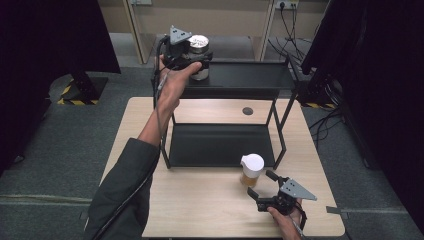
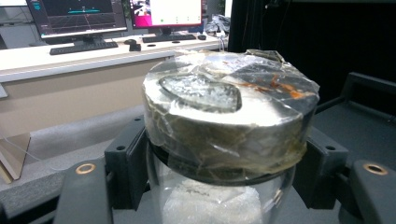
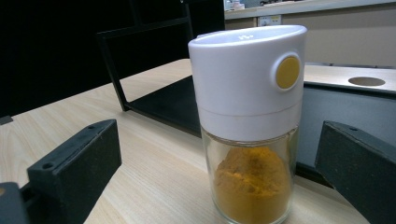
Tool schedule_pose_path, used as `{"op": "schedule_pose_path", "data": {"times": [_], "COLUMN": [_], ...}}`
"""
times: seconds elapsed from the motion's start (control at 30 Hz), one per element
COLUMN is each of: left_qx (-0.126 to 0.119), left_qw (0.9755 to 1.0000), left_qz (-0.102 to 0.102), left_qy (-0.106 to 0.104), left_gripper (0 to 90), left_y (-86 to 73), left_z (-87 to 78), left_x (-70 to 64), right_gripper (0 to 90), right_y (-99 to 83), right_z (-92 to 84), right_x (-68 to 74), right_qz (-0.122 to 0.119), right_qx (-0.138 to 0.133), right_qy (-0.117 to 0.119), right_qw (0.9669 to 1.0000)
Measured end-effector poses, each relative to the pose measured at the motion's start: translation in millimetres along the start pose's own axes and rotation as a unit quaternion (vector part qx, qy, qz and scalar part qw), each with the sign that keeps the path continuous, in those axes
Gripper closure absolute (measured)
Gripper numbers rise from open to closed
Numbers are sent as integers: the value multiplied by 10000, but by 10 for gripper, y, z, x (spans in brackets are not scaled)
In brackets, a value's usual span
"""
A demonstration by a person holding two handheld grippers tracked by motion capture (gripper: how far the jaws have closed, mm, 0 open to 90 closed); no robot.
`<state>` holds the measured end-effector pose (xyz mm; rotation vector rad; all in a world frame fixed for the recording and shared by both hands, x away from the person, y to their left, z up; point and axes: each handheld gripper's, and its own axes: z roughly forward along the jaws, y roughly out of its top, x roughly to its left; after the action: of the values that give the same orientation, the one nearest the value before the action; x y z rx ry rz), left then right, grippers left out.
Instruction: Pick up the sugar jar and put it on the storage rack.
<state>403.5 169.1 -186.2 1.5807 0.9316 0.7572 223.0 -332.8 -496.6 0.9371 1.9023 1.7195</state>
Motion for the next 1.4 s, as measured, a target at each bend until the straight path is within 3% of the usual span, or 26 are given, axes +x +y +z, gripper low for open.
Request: {"op": "schedule_pose_path", "data": {"times": [0.37,0.4,0.43,0.53,0.9,1.17,1.4], "left_qx": [-94,-105,-103,-119,-62,-162,-125], "left_qw": [9999,9999,9998,9997,9993,9996,9995], "left_qz": [-87,-101,-188,-165,-325,-189,-131], "left_qy": [51,42,9,113,186,-132,-253], "left_gripper": [304,287,188,114,0,0,0], "left_y": [-56,-56,-50,-44,-31,-105,-174], "left_z": [15,12,1,-27,-130,-251,-411], "left_x": [4,5,12,-23,-63,-8,-42], "right_gripper": [6,7,6,6,7,7,6], "right_y": [-1,-2,-1,-1,-1,-1,-3], "right_z": [-3,-3,-3,-1,2,3,1], "right_x": [-1,-3,-3,-1,-2,-1,1], "right_qz": [1,5,13,21,14,16,15], "right_qx": [-8,-10,-3,0,8,13,7], "right_qy": [-3,-2,-1,0,10,4,0], "right_qw": [10000,10000,10000,10000,10000,10000,10000]}}
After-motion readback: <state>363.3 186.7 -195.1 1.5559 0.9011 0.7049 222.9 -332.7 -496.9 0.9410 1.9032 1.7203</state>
